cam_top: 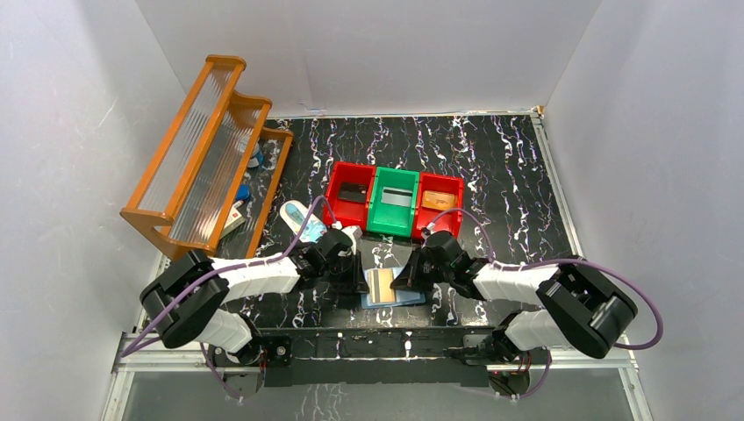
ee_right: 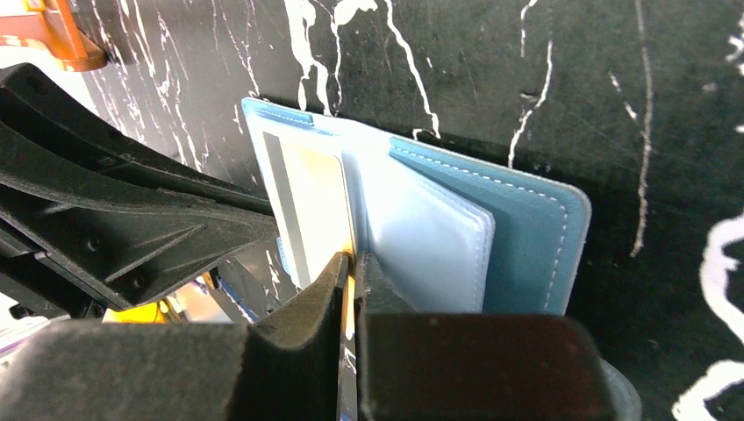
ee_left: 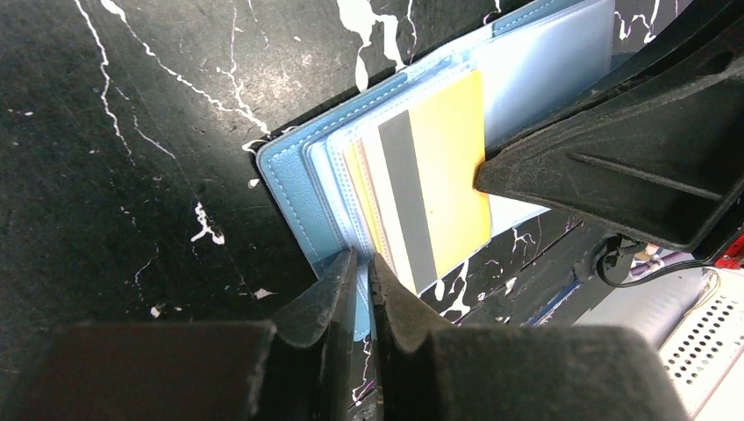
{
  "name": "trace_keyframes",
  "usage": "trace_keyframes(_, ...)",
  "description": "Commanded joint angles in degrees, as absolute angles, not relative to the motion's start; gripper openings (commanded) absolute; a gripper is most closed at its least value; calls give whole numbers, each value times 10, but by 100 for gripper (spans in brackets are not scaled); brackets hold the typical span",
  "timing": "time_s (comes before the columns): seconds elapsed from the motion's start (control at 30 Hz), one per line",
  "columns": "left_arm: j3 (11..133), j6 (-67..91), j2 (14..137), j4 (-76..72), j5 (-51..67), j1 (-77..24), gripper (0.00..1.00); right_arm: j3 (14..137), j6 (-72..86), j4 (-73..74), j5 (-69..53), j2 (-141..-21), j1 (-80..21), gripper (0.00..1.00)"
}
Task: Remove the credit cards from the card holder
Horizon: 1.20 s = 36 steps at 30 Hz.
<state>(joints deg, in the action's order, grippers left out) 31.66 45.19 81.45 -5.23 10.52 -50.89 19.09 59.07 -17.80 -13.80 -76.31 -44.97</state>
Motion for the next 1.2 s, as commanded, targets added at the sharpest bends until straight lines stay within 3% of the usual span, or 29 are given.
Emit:
trace_keyframes(0.0,287,435,847,16,81,-520,9,225,543,-84,-97,-747,-446,11)
trace_keyframes(0.53,282,431,843,28,70,-520,6,168,526,-139,-205,-722,-379,10)
trace_keyframes(0.97,287,426,837,34,72,-521,6,186,504,-57,-171,-682,-373,14)
trace_keyframes(1.07,294,425,816,43,71,-520,13,160,547,-130,-204,-690,-372,15)
trace_keyframes(1.17,318,423,772,77,56,-520,29,146,574,-165,-200,-701,-372,15)
